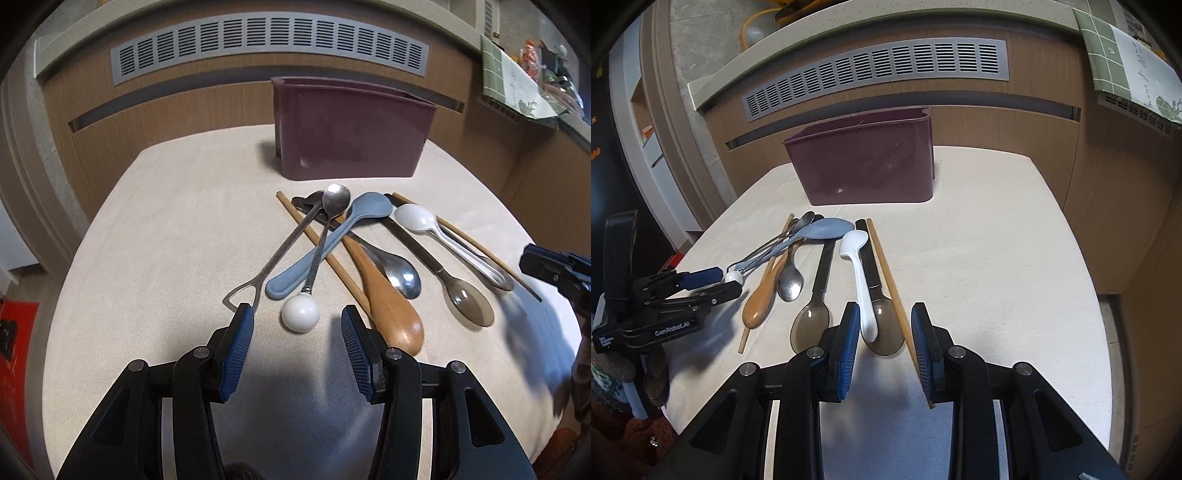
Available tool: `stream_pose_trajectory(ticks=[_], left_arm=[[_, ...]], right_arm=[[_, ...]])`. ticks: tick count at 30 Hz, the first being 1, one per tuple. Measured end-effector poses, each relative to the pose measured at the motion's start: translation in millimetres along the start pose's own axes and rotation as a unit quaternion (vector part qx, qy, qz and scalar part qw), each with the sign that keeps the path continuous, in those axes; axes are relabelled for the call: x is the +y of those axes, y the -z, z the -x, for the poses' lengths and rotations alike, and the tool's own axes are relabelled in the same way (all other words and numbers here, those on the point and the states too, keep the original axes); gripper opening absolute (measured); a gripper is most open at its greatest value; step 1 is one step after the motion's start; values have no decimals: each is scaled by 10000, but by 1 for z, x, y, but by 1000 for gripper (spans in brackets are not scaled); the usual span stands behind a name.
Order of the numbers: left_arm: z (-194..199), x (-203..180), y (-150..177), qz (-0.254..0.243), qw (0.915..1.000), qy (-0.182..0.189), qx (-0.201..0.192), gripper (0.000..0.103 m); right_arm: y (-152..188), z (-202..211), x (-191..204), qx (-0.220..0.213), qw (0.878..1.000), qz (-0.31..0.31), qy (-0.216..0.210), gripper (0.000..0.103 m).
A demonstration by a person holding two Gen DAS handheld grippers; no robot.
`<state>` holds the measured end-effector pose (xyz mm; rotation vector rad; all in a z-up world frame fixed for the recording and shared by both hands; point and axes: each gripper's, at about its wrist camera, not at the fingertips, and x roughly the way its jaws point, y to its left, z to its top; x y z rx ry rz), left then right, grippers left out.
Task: Organize utensils
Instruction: 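Grasp the white ball-handled spoon with left tool while right tool grasps white plastic spoon, then lift and carry both held spoons over the purple caddy with both tools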
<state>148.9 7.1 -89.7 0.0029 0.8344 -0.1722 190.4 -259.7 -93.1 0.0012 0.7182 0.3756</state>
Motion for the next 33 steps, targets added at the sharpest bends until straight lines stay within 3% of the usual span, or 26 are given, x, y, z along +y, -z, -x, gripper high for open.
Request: stream_pose_trajectory(ticks=[3,7,15,17,21,27,33], left_arm=[[-7,5,-2,147,9996,74,215,48],[-5,7,-3,193,9996,-33,213,40],[-6,5,-9,248,9994,143,185,23],[-6,3,-11,209,9996,117,153,23],[20,3,-18,187,9994,41,-299,23],[96,12,-55,103,9885,-175,-1500,22],[113,15,-70,62,9859,-33,-1670,22]], right_arm=[[2,-1,3,33,10000,21,-23,27],[2,0,2,44,10000,-2,-25,27],[2,1,4,36,10000,11,-23,27],[2,1,4,38,10000,8,-19,27],[0,3,4,4,10000,49,45,27],[-25,-10,12,46,9985,541,18,27],[-56,-51,31,409,9922,1140,-283,27]])
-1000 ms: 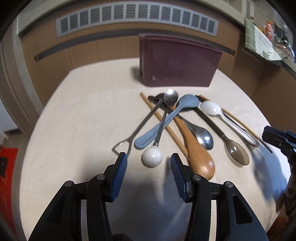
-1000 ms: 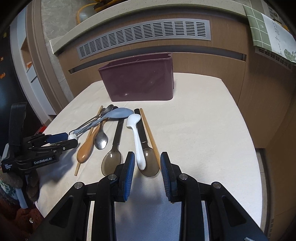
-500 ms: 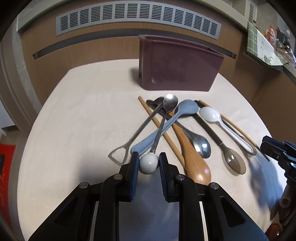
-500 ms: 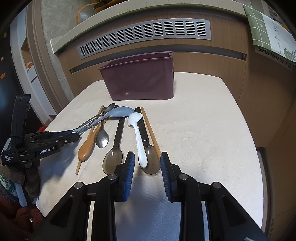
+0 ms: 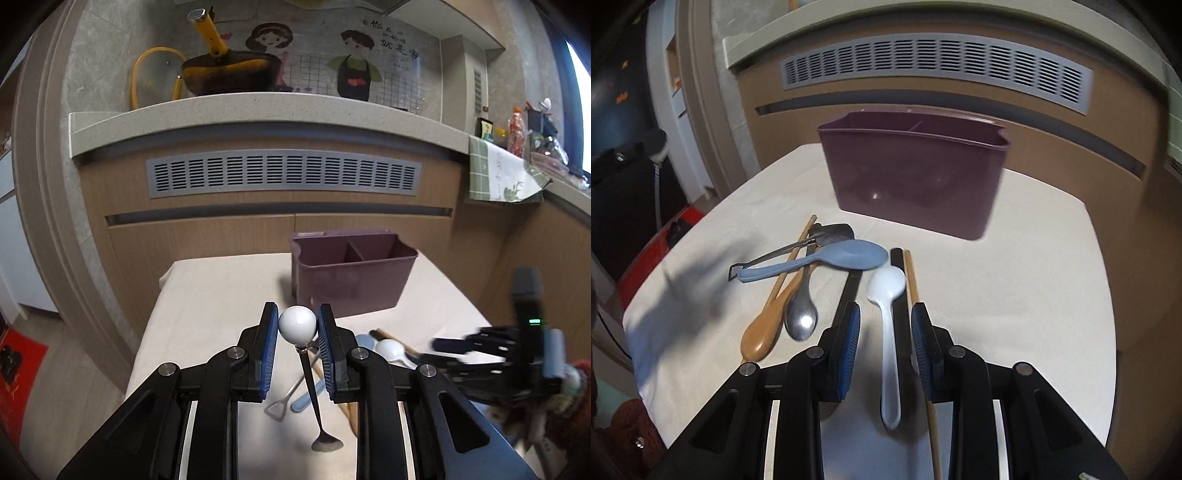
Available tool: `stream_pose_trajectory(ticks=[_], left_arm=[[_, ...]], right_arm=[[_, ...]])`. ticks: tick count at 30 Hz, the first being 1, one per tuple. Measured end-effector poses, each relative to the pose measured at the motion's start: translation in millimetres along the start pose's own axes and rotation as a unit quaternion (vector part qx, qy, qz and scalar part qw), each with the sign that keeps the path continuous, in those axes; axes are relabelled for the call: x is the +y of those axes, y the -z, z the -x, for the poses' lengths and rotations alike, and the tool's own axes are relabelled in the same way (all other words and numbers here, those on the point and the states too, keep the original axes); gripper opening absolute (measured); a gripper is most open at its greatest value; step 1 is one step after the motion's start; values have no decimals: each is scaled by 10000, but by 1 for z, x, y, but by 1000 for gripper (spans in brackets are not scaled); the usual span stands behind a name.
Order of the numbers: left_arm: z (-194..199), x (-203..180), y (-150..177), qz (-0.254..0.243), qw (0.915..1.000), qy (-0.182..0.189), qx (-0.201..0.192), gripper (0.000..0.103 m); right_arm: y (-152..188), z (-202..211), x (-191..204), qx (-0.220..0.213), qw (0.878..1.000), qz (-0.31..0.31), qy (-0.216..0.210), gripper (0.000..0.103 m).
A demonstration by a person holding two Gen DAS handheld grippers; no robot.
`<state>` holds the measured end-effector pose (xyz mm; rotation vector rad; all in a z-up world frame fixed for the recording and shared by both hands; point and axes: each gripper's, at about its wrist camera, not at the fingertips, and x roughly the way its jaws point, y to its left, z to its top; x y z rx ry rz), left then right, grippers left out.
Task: Organize utensils
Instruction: 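Lift and carry both held spoons over the purple caddy with both tools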
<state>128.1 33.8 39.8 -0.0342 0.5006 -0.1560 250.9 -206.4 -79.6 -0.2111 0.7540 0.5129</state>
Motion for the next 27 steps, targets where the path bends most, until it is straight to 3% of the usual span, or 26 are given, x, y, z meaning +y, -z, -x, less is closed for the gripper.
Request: stream_pose_trajectory(ticks=[10,16,20,27], left_arm=[[-5,-6,17,117,9991,291,302,22],[-19,-7,26,176,9976,390,535,23],[-21,-9,31,185,9973,409,589,22],[-21,-12,30,182,9972,408,605,22]], right_arm=[[-16,-61,8,786,9938,779,46,29],[-30,-74,15,862,9903,1090,72,28],[-29,-66,17,732,9899,1189,246,22],[-25,-7,-9,121,9992,307,-238,21]])
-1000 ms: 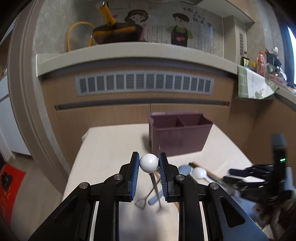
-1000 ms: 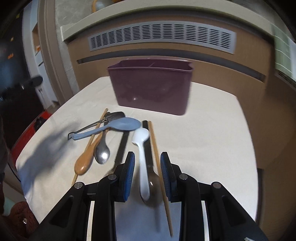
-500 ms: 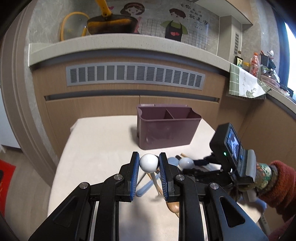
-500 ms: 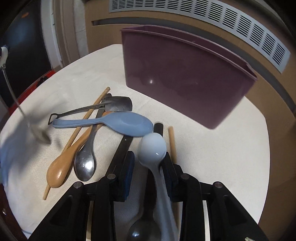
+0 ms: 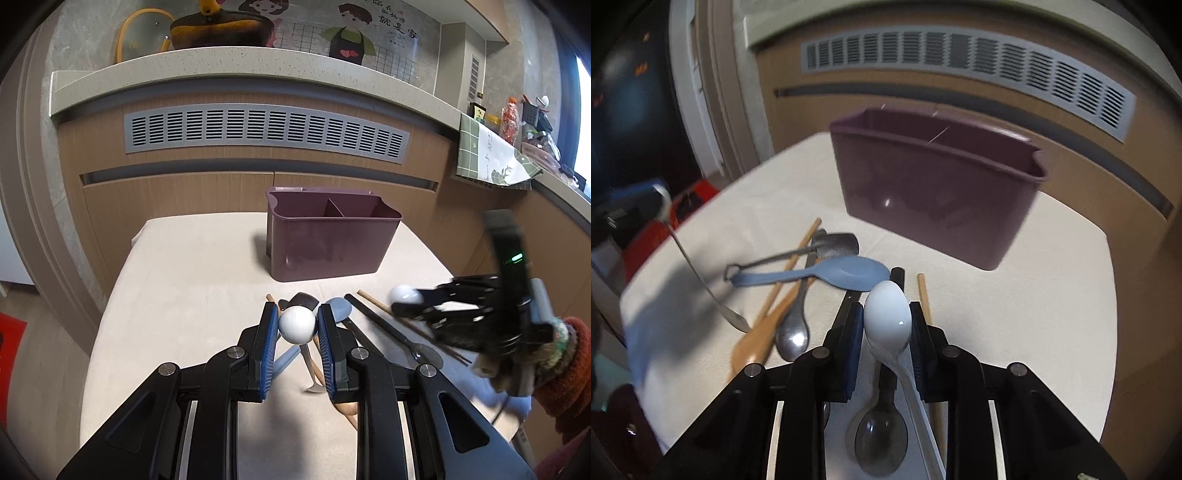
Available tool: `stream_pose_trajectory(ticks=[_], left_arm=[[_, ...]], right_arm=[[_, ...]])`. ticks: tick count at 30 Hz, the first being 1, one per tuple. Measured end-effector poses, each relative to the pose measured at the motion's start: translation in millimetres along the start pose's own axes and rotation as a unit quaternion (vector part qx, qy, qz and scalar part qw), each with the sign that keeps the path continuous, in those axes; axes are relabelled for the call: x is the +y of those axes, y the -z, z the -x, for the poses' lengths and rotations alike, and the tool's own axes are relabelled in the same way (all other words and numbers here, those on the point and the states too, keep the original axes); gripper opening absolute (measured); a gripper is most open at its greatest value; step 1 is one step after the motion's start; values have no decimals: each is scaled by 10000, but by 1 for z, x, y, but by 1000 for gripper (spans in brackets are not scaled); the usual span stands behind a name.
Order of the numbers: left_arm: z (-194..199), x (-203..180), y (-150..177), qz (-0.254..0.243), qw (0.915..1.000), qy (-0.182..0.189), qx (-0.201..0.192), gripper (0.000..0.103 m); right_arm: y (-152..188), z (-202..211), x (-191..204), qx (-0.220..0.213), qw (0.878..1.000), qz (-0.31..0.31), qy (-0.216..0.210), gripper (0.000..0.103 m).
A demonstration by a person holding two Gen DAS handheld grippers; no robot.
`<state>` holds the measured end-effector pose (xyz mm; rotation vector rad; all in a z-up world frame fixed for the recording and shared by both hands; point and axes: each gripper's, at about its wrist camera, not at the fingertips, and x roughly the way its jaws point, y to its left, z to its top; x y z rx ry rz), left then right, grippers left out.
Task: Organize utensils
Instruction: 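Lift and carry both held spoons over the purple caddy with both tools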
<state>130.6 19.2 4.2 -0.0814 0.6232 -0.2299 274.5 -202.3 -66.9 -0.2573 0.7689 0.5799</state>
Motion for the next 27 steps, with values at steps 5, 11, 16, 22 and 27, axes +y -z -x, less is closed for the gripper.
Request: stream_pose_trajectory(ticks=[5,11,16,22,27], left_arm=[[-1,-3,-4,47,10000,63,9,22],[6,-10,-21,19,9998,117,-139,22],[23,-17,-91,-115,9971,335,-677,22],[18,-19,-177,-32,9889,249,-1467,22],[-29,-7,-198,0,9905,180,-1364,22]], right_arm=[[3,31,-12,-364,9989,-256,147,21],[1,66,-22,-909,9940,-595,150,22],[-46,118,-33,-1947,9783,-703,22,22],[-122,160,-73,-3464,9265,-1389,-483,22],[-150,110,-89,-3360,9264,-1630,-490,23]])
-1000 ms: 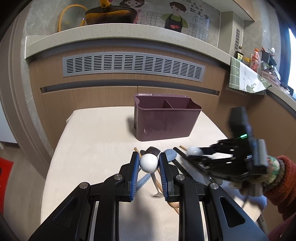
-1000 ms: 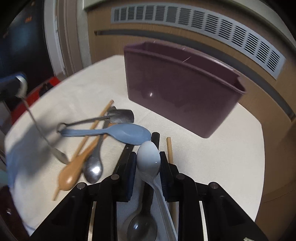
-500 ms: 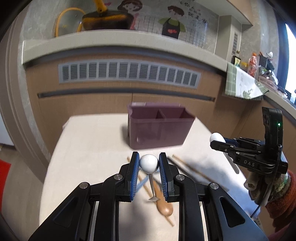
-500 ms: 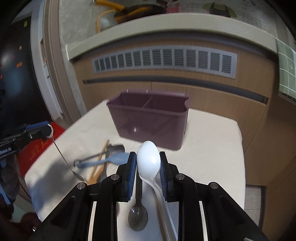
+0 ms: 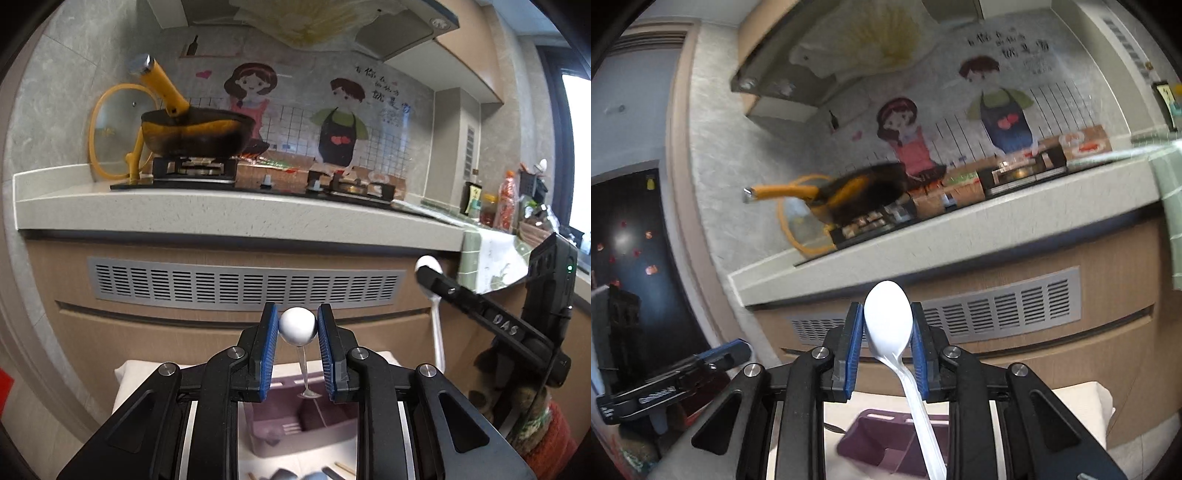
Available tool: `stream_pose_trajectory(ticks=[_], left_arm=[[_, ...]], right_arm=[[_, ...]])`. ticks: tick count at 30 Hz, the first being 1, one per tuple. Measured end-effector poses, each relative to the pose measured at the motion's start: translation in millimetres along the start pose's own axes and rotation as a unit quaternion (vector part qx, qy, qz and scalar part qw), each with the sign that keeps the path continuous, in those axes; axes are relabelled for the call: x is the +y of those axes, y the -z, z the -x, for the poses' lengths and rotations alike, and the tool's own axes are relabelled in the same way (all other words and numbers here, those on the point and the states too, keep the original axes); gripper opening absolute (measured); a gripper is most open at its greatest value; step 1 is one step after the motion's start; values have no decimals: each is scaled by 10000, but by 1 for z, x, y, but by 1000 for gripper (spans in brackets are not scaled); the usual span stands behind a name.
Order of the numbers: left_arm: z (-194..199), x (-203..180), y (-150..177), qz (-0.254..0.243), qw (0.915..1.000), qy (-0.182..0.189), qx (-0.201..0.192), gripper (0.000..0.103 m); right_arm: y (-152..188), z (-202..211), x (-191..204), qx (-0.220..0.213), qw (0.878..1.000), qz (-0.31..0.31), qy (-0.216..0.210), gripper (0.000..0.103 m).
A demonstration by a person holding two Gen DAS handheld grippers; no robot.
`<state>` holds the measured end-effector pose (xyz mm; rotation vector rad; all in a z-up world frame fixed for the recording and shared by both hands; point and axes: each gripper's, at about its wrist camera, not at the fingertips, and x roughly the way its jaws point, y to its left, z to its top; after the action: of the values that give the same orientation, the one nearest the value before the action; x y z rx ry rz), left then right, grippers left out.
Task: Organize utensils
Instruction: 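Lift and carry both held spoons over the purple caddy with both tools, then open left tool to drop ball spoon while right tool drops white spoon into caddy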
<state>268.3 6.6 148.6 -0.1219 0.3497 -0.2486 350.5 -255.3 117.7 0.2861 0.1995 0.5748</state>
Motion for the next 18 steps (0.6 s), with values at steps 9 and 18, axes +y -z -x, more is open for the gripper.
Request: stream_pose_trajectory(ticks=[9,18], left_arm=[[-85,24,35,322,9969,126,707,22],[-119,32,74,595,9897,189,1286,22]], right_arm=[[41,-65,-25,260,9997,-49,3,23],[74,-87,-49,524,9982,-100,260,28]])
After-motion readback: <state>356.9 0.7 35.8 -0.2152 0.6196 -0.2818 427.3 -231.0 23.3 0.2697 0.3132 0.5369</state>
